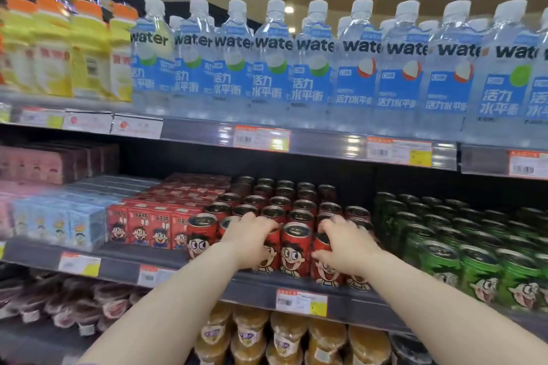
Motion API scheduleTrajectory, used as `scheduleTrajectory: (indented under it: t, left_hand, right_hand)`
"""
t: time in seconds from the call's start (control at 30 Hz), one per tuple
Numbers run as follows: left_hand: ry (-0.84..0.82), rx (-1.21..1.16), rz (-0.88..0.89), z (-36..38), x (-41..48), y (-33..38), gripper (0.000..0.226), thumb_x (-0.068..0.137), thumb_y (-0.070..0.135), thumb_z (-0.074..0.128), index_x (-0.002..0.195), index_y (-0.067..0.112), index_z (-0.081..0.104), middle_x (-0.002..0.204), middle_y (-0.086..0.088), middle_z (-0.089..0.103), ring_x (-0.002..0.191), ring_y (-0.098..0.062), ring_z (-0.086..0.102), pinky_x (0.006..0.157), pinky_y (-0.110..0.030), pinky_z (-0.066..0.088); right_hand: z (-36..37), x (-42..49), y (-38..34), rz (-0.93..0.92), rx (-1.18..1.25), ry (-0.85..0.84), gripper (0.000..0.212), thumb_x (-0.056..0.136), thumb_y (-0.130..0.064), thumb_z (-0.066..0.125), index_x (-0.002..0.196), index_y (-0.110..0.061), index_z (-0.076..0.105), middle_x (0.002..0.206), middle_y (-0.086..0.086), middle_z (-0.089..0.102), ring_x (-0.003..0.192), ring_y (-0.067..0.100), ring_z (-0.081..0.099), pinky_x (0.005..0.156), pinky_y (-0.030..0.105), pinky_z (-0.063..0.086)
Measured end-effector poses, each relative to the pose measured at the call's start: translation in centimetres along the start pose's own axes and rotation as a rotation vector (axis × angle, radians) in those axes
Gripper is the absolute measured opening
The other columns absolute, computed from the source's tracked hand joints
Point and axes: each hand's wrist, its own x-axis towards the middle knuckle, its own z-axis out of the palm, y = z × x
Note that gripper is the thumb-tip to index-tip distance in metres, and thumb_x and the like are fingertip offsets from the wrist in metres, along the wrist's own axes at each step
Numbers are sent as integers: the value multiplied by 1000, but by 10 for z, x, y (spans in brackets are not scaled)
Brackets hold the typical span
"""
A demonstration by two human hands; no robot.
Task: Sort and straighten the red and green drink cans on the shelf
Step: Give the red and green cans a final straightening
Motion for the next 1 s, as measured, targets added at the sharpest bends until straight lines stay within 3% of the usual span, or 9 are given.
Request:
scheduleTrajectory:
  t: [0.1,0.2,0.37,0.57,0.8,1.0]
  left_hand:
    - [18,44,113,5,3,-12,62,81,28,62,137,25,36,141,-2,40,128,-25,34,106,-44,31]
    - [14,102,188,4,3,-36,72,81,38,62,143,32,24,147,0,29,135,-25,26,111,-44,22]
    - [-46,48,37,2,1,-85,92,73,55,66,147,27,18,154,-3,20,141,-25,17,114,-44,19]
    - [-33,50,102,10,4,-93,83,77,58,60,146,30,23,154,0,21,139,-23,24,113,-42,24]
    - [20,14,129,13,4,-99,80,75,62,58,143,33,28,150,5,28,136,-20,29,108,-40,29]
    - [76,24,112,12,-2,-96,88,71,65,61,143,27,28,149,-1,29,137,-24,25,111,-42,26]
  right_hand:
    - [12,15,-25,-59,32,37,63,83,-50,57,136,-23,37,148,2,33,136,25,32,111,47,24]
    - [15,31,-44,-98,15,-22,71,83,-49,59,143,-25,30,155,0,23,143,22,20,115,51,15]
    - [14,50,-55,-41,-25,-131,89,77,-43,69,148,-22,20,153,4,26,140,27,24,111,44,31]
    - [14,52,-63,1,-165,-80,86,76,-46,68,147,-20,27,148,2,35,133,28,29,107,40,34]
    - [3,53,-61,-73,-114,-177,86,75,-37,73,147,-22,26,148,1,34,133,24,29,107,35,33]
    - [3,62,-90,-80,-117,-88,98,70,-62,67,148,-24,21,150,4,29,137,27,29,109,41,32]
